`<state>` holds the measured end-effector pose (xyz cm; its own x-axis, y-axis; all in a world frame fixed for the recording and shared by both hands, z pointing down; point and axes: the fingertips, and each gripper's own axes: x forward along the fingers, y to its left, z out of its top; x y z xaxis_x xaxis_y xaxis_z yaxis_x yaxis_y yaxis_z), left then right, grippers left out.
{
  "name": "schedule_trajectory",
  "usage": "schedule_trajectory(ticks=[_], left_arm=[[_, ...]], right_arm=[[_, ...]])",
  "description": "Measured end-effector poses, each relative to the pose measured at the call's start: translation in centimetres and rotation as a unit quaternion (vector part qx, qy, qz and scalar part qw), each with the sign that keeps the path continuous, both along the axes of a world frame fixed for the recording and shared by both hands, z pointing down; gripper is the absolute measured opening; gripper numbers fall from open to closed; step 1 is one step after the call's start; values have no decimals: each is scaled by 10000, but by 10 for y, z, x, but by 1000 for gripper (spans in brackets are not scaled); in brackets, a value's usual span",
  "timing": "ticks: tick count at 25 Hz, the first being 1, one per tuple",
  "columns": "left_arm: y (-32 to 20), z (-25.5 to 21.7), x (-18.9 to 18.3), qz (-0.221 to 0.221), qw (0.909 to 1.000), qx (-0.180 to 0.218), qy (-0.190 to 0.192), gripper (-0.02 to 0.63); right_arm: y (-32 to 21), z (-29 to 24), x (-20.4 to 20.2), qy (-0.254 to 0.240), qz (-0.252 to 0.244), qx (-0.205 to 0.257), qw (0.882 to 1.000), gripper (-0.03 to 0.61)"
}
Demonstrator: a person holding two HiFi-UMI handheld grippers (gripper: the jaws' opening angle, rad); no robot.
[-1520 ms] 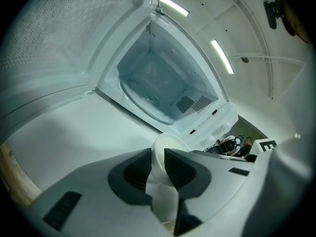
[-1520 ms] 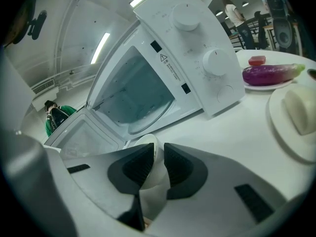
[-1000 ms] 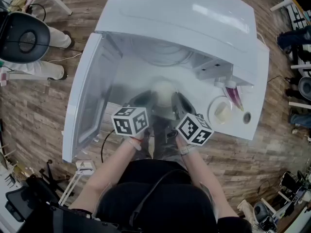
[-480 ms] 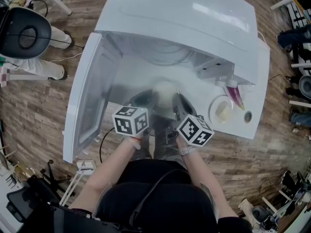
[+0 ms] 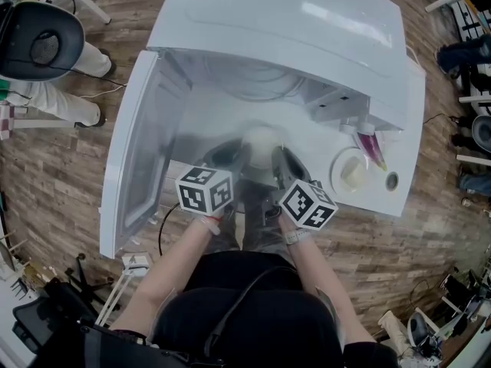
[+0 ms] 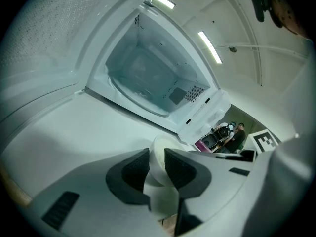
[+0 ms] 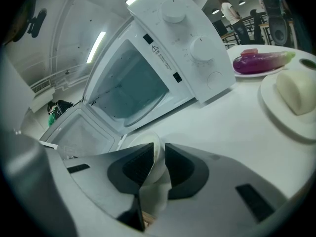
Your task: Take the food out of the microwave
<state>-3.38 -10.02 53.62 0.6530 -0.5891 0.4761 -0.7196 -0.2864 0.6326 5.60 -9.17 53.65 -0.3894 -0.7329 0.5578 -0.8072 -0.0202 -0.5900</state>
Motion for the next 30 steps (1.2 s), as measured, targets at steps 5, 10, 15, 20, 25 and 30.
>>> schedule_trajectory(ticks=[5,10,15,20,25,30], left_arm=[[1,-1,0,76,9999,67,-60,89],[2,-3,-2,107,9998,175,-84,94],[1,-8,-4,39,9994,318,116,95],[2,-17,-8,53,9977,622,246,104],[4,-20,-10,186,9970,725,219,109],[8,-26,-14,335,9959,822,151,109]], right_arm=[[0,-1,-1,84,-42,59,9999,81],[0,-2,-2,3,-110,135,9998,83],[2,-2,-5,-35,-165,218,9996,153],[6,-8,-8,39,-278,416,9987,207],[9,-13,-7,192,-362,579,9975,210],[13,-17,-8,365,-397,664,9963,210]])
